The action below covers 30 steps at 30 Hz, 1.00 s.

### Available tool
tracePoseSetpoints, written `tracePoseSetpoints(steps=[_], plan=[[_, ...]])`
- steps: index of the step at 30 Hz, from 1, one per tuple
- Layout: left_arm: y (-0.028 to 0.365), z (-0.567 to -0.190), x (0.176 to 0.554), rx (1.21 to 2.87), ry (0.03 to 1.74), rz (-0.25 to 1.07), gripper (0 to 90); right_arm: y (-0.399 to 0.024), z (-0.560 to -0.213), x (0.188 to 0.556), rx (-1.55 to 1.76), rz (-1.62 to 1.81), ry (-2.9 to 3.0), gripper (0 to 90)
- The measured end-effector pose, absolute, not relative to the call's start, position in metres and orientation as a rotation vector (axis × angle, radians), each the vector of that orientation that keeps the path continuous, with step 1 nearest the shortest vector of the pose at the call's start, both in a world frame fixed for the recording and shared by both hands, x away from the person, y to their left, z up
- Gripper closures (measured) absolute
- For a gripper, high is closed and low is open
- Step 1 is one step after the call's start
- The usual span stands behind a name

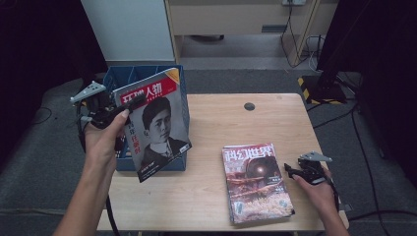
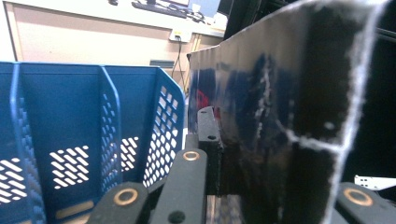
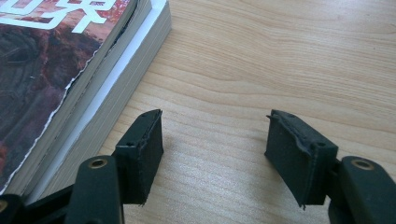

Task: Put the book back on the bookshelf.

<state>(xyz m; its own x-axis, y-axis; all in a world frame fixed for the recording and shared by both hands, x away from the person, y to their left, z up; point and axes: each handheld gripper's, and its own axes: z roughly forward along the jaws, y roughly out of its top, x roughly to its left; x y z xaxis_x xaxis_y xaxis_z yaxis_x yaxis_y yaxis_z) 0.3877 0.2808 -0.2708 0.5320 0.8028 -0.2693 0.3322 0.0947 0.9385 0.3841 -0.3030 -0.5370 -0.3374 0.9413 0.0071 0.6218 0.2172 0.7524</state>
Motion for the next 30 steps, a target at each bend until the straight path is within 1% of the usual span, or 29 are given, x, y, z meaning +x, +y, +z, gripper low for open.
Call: tracePoseSetpoints(steps=[30], plan=[[0.324,-0.259,0.377,1.442,1.09,0.538,85.9,-0.303,-0.537,0.384,1.44,0.932,2.042,36.2]])
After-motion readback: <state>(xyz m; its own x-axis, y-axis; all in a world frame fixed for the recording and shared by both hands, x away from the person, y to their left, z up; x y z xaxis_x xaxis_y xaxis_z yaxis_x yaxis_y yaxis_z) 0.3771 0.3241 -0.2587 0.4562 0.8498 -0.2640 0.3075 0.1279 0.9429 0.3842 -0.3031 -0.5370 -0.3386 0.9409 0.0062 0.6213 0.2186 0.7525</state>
